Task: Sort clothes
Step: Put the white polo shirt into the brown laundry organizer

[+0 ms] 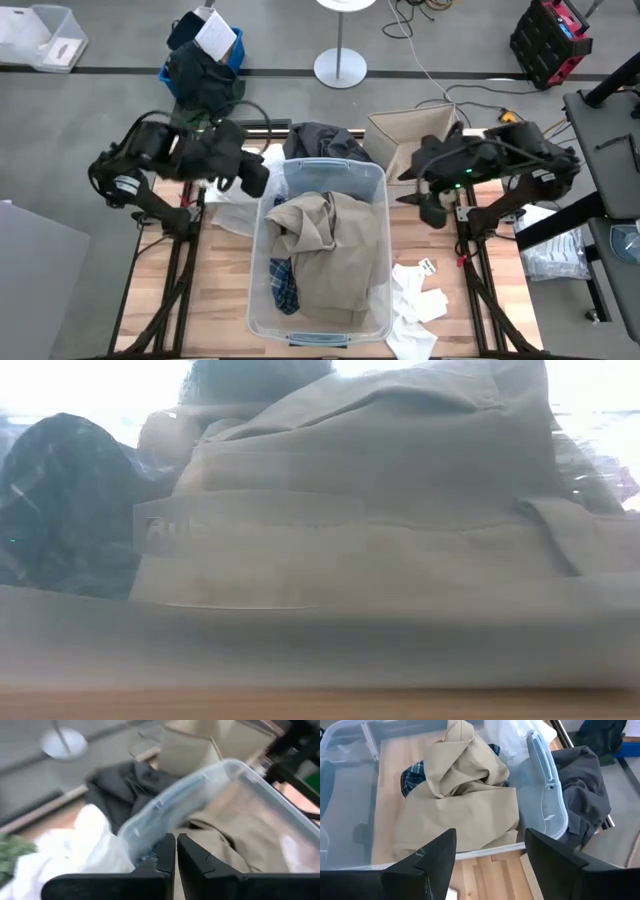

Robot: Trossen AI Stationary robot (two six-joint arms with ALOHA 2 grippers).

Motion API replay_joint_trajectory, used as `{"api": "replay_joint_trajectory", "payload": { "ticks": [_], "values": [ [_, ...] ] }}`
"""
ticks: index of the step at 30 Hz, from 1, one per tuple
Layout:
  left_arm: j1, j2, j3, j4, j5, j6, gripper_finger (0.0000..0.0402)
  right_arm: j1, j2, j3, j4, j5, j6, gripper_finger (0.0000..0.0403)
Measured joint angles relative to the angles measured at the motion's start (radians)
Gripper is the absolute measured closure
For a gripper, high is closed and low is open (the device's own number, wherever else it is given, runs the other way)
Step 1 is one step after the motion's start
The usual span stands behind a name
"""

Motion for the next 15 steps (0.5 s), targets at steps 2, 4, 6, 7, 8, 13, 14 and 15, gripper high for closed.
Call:
{"api": "replay_joint_trajectory", "payload": {
  "ticks": [2,4,6,7,8,13,14,15],
  "values": [
    [0.077,-0.005,-0.006,0.001,0.139,0.043,0.0402,0.000,-0.022,-0.015,0.000,0.002,0.000,0.0176],
    [0.151,-0.004,-0.016,0.002,0.213,0.081,0.0401,0.000,-0.035,-0.030,0.001,0.002,-0.010,0.0182],
    [0.218,-0.011,-0.044,-0.003,0.272,0.142,0.0402,0.000,-0.040,-0.041,0.001,0.002,-0.020,0.0185],
    [0.252,-0.013,-0.060,-0.001,0.320,0.176,0.0402,0.000,-0.042,-0.045,0.001,0.002,-0.023,0.0187],
    [0.286,-0.018,-0.077,-0.002,0.373,0.214,0.0402,0.000,-0.042,-0.048,0.002,0.002,-0.025,0.0189],
    [0.427,-0.059,-0.212,0.000,0.494,0.350,0.0402,0.000,-0.042,-0.064,0.002,0.002,-0.018,0.0195],
    [0.454,-0.073,-0.252,0.001,0.496,0.359,0.0402,0.000,-0.041,-0.069,0.002,0.002,-0.018,0.0196],
    [0.478,-0.087,-0.288,-0.003,0.505,0.367,0.0402,-0.001,-0.041,-0.075,0.003,0.002,-0.017,0.0197]
  ]
}}
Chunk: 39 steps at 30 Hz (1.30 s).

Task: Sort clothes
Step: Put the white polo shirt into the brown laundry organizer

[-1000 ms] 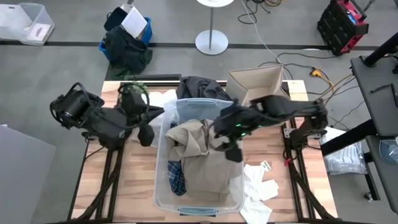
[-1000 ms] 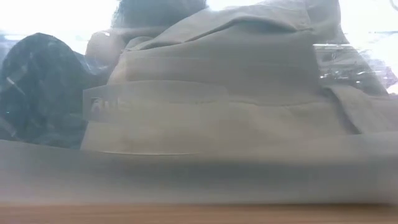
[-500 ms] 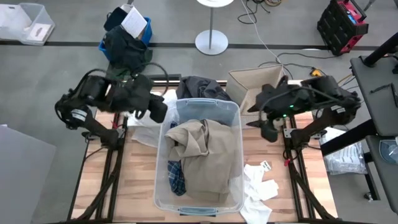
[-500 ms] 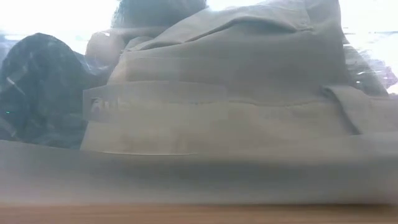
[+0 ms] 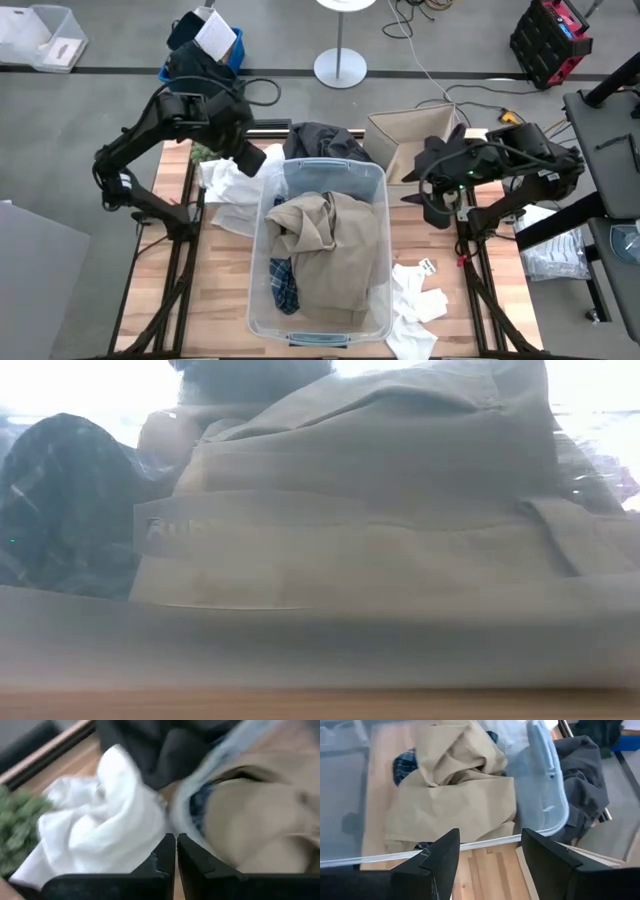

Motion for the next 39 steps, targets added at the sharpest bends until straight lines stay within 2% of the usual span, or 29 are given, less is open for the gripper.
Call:
{"api": "replay_joint_trajectory", "payload": {
  "ticks": [5,8,12,15,20,26,30,33,36,39],
  "values": [
    [0.090,-0.112,-0.198,0.001,0.079,0.144,0.0393,-0.054,0.008,-0.021,0.002,0.007,0.001,0.0200],
    [0.111,-0.172,-0.315,0.007,0.059,0.240,0.0369,-0.121,0.015,-0.031,0.039,0.023,-0.002,0.0199],
    [0.134,-0.228,-0.459,0.067,0.066,0.282,0.0319,-0.224,0.022,-0.046,0.143,0.021,-0.004,0.0202],
    [0.143,-0.241,-0.558,0.132,0.046,0.339,0.0275,-0.281,0.035,-0.049,0.190,0.015,-0.002,0.0201],
    [0.149,-0.233,-0.693,0.291,0.002,0.460,0.0205,-0.354,0.066,-0.051,0.223,-0.059,-0.002,0.0200],
    [0.194,-0.208,-0.829,0.418,-0.021,0.605,0.0164,-0.371,0.110,-0.051,0.224,-0.066,0.003,0.0200],
    [0.243,-0.196,-0.910,0.502,-0.016,0.683,0.0172,-0.371,0.141,-0.051,0.227,-0.066,0.003,0.0201],
    [0.277,-0.189,-0.951,0.545,-0.015,0.737,0.0206,-0.371,0.162,-0.051,0.233,-0.066,0.002,0.0202],
    [0.302,-0.182,-0.978,0.591,-0.014,0.777,0.0270,-0.371,0.179,-0.051,0.234,-0.066,0.003,0.0202],
    [0.310,-0.181,-0.979,0.590,-0.010,0.809,0.0362,-0.371,0.191,-0.051,0.242,-0.066,0.003,0.0204]
  ]
}}
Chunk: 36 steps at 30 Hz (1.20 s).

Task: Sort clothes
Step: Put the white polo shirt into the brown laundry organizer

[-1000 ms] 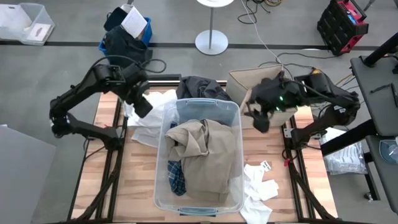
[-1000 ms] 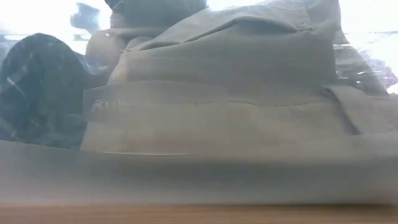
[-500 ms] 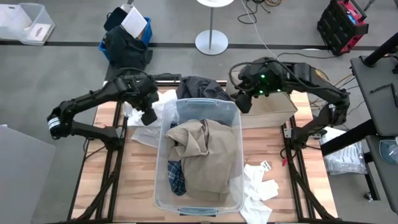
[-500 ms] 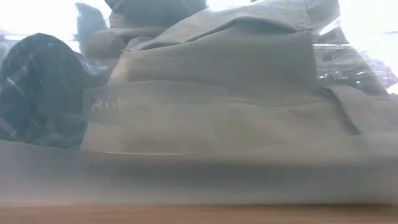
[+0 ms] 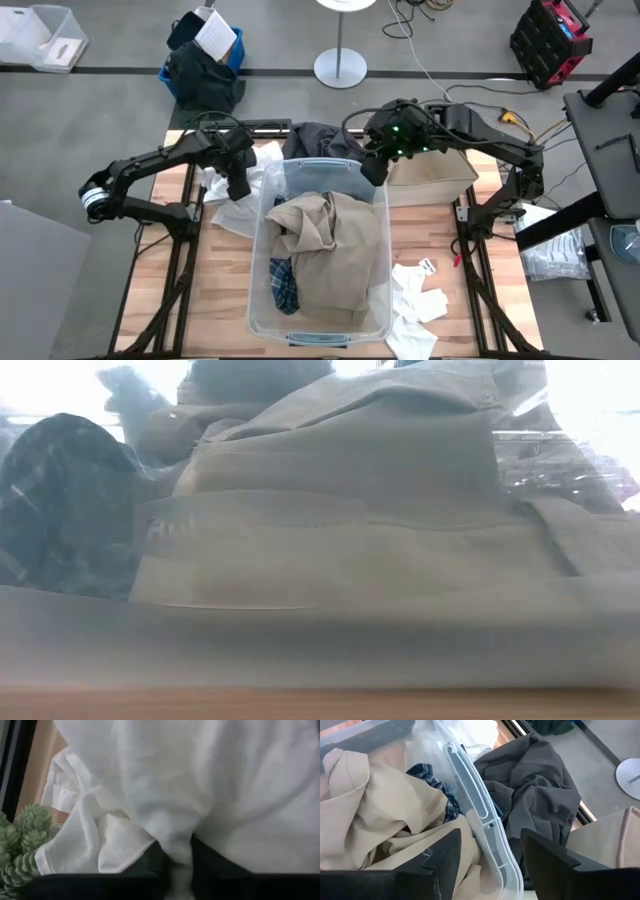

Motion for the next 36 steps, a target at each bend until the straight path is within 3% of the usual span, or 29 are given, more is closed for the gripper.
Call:
{"api": "replay_joint_trajectory", "payload": {
  "ticks": [1,4,10,15,22,29,36],
  "values": [
    [0.000,-0.001,0.010,-0.018,0.005,0.003,0.0381,-0.001,0.002,0.000,-0.001,0.000,0.000,0.0205],
    [-0.002,-0.015,0.086,-0.147,0.048,0.003,0.0387,-0.004,0.004,0.000,0.000,0.000,0.002,0.0210],
    [-0.016,-0.064,0.398,-0.373,0.052,-0.052,0.0398,-0.029,0.001,0.017,0.053,0.001,-0.022,0.0214],
    [-0.016,-0.075,0.709,-0.393,0.048,-0.056,0.0400,-0.072,0.013,0.020,0.245,0.013,-0.062,0.0217],
    [-0.020,-0.023,1.063,-0.390,0.079,-0.056,0.0401,-0.093,0.082,0.041,0.588,-0.051,-0.186,0.0223],
    [-0.035,0.067,1.276,-0.349,0.154,-0.074,0.0401,-0.070,0.214,0.177,0.797,-0.130,-0.289,0.0162],
    [-0.080,0.177,1.387,-0.307,0.176,-0.079,0.0401,-0.053,0.379,0.384,0.813,-0.132,-0.309,0.0084]
  ]
}}
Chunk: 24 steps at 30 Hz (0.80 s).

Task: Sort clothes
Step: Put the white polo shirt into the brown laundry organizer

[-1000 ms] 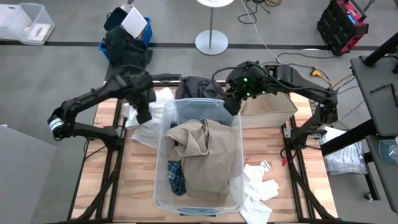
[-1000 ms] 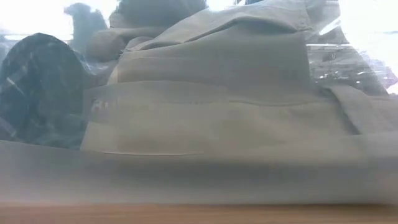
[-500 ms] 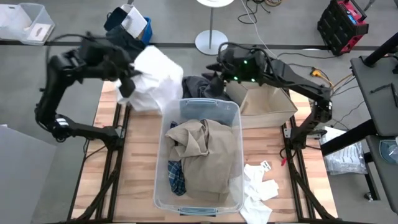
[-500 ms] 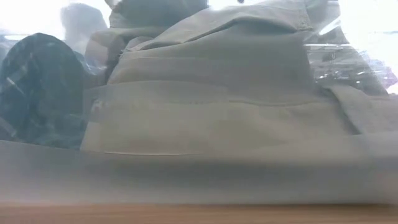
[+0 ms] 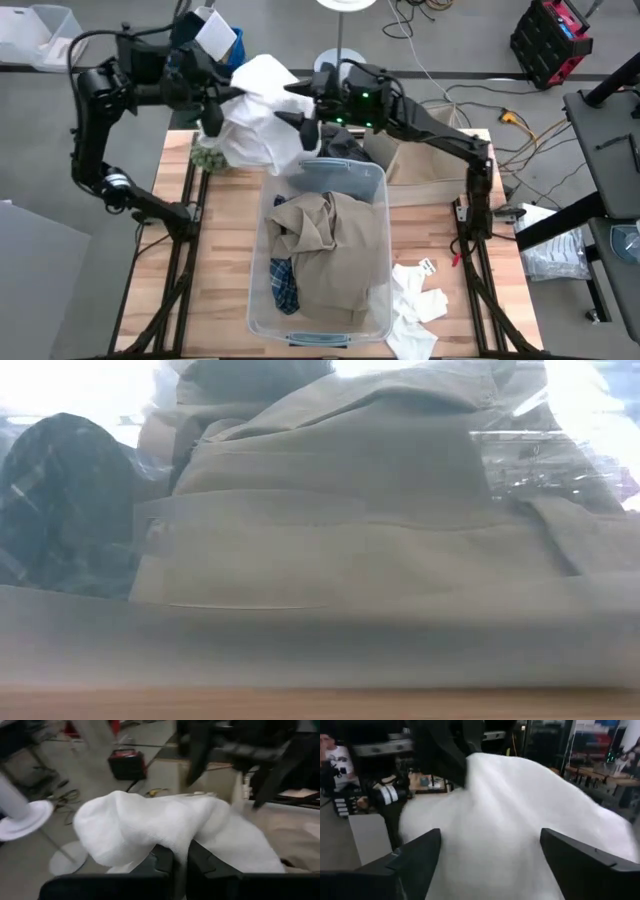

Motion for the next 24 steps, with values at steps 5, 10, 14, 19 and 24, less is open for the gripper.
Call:
{"api": "replay_joint_trajectory", "payload": {
  "ticks": [5,10,14,19,24],
  "values": [
    [-0.052,0.061,0.044,0.054,0.100,0.002,0.0401,-0.001,0.042,0.002,0.051,-0.003,-0.008,0.0055],
    [-0.100,0.087,0.046,0.116,0.108,0.003,0.0401,0.000,0.047,0.011,0.072,0.004,-0.023,0.0106],
    [-0.133,0.115,0.046,0.169,0.097,-0.072,0.0387,-0.003,0.042,0.013,0.086,0.005,-0.036,0.0253],
    [-0.144,0.124,0.047,0.179,0.069,-0.076,0.0338,-0.005,0.000,0.011,0.054,0.051,-0.114,0.0369],
    [-0.144,0.092,0.046,0.155,0.032,-0.011,0.0293,-0.007,-0.100,0.010,-0.067,0.205,-0.172,0.0369]
  ]
}}
